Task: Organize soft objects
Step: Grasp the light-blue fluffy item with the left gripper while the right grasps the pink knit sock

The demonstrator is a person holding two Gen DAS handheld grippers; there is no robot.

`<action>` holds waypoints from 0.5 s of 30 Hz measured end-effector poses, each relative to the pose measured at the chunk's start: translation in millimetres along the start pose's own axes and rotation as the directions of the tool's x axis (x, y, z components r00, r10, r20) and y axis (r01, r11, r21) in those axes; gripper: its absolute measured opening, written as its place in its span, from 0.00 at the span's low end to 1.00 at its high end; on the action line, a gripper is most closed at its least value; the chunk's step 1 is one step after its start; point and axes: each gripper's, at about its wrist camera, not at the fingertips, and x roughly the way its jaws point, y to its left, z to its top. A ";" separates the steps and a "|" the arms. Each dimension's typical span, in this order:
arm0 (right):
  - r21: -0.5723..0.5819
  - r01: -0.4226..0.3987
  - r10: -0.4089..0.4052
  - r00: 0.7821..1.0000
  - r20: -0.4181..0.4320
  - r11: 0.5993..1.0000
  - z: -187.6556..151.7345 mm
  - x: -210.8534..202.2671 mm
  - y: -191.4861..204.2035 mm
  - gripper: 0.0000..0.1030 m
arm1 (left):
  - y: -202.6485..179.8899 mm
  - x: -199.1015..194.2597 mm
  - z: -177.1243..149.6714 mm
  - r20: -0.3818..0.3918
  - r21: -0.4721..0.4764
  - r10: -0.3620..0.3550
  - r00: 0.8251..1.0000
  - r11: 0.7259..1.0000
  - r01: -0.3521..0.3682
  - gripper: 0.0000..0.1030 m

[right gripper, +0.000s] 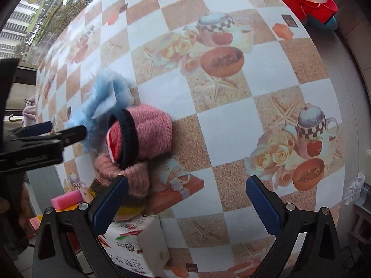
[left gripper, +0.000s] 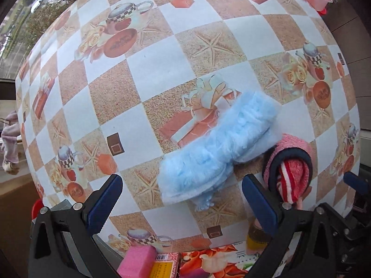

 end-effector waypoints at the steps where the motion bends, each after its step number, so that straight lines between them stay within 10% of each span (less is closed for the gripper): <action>1: -0.002 -0.009 0.009 1.000 0.006 1.000 7.4 -2.6 -2.9 0.99 | -0.4 3.7 2.2 -0.001 0.005 0.002 1.000 1.000 -0.002 1.00; 15: -0.094 -0.016 0.011 0.999 -0.052 0.995 27.8 48.6 61.0 0.99 | 24.5 33.6 30.2 0.053 -0.003 0.051 0.997 0.999 -0.051 1.00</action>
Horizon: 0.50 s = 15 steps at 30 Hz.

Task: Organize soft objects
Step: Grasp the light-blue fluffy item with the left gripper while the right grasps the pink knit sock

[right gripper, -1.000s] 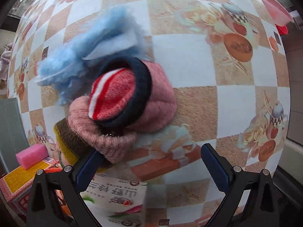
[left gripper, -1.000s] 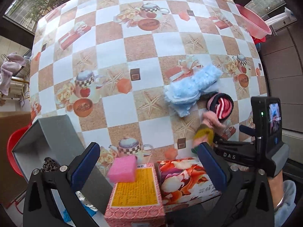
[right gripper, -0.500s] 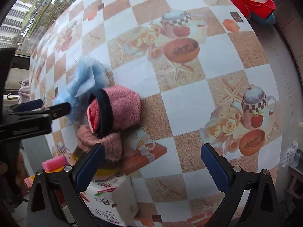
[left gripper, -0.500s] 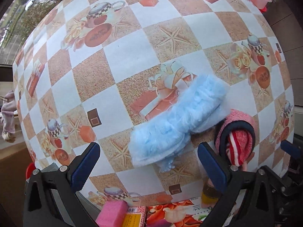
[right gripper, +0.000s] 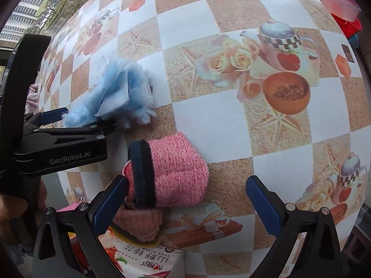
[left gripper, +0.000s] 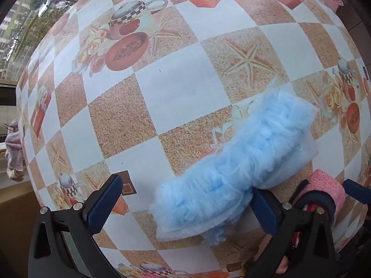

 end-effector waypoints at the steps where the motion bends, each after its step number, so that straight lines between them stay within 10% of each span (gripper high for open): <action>1: 0.001 -0.003 0.003 1.000 -0.003 1.000 1.4 2.9 0.0 0.99 | -1.4 -0.9 0.6 0.010 0.011 -0.001 1.000 1.000 0.000 1.00; 9: -0.063 0.037 -0.036 0.999 0.015 0.997 13.4 17.0 19.2 0.95 | -18.4 -1.2 7.6 0.015 0.051 -0.027 1.000 0.998 0.026 0.99; 13: -0.075 0.049 -0.047 0.998 0.034 0.996 15.1 16.9 29.4 0.47 | -35.9 -3.6 9.7 -0.013 0.033 -0.112 0.994 0.993 0.112 0.74; 15: -0.057 0.017 -0.017 1.000 0.013 0.998 15.5 16.5 27.2 0.40 | -43.2 -11.2 4.5 -0.018 0.038 -0.140 0.990 0.989 0.140 0.52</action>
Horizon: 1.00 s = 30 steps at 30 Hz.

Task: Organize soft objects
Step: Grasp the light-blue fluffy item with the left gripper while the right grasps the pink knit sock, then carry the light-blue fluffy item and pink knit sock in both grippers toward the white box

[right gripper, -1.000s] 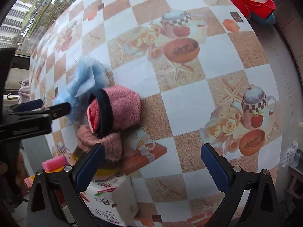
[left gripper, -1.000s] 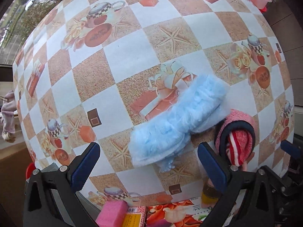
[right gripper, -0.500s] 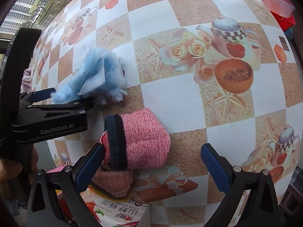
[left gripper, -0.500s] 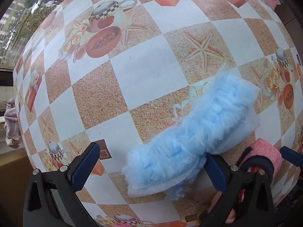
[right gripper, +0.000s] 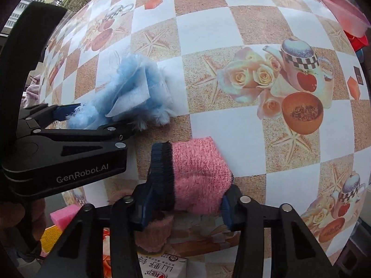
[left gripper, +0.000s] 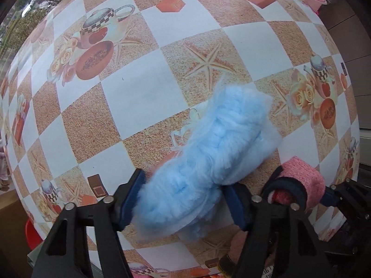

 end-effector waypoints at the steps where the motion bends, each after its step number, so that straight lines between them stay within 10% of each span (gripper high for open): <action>1: 0.006 -0.002 0.002 1.000 0.000 1.000 -1.5 -2.3 -2.6 0.35 | -3.5 -2.3 -1.2 -0.001 0.009 0.011 1.000 1.000 -0.011 0.37; 30: 0.254 -0.022 -0.017 0.988 0.151 0.967 -95.5 -96.5 -42.1 0.35 | -7.4 -119.8 -122.0 0.188 0.139 -0.101 0.977 0.987 0.076 0.28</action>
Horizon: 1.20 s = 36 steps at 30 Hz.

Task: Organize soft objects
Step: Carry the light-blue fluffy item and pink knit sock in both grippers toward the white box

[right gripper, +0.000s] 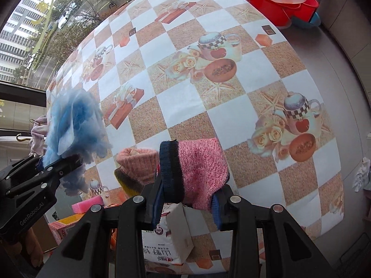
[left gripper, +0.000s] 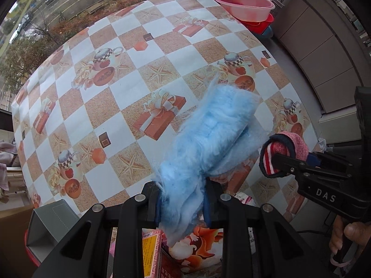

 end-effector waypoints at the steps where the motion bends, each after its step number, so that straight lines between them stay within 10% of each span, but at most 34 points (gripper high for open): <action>1: 0.008 0.000 0.000 1.000 0.005 1.000 -4.5 -3.2 0.0 0.35 | -1.9 -4.0 -5.1 0.006 0.007 -0.004 1.000 1.000 0.004 0.28; 20: 0.064 0.014 -0.018 0.998 0.066 0.998 -88.8 -48.1 9.0 0.35 | -41.6 -51.6 -102.3 0.027 0.109 -0.117 0.993 0.987 0.114 0.28; 36: -0.056 -0.021 0.027 0.994 0.106 0.998 -131.1 -74.4 81.4 0.35 | 11.9 -110.3 -161.9 0.164 -0.015 -0.115 0.980 0.993 0.119 0.28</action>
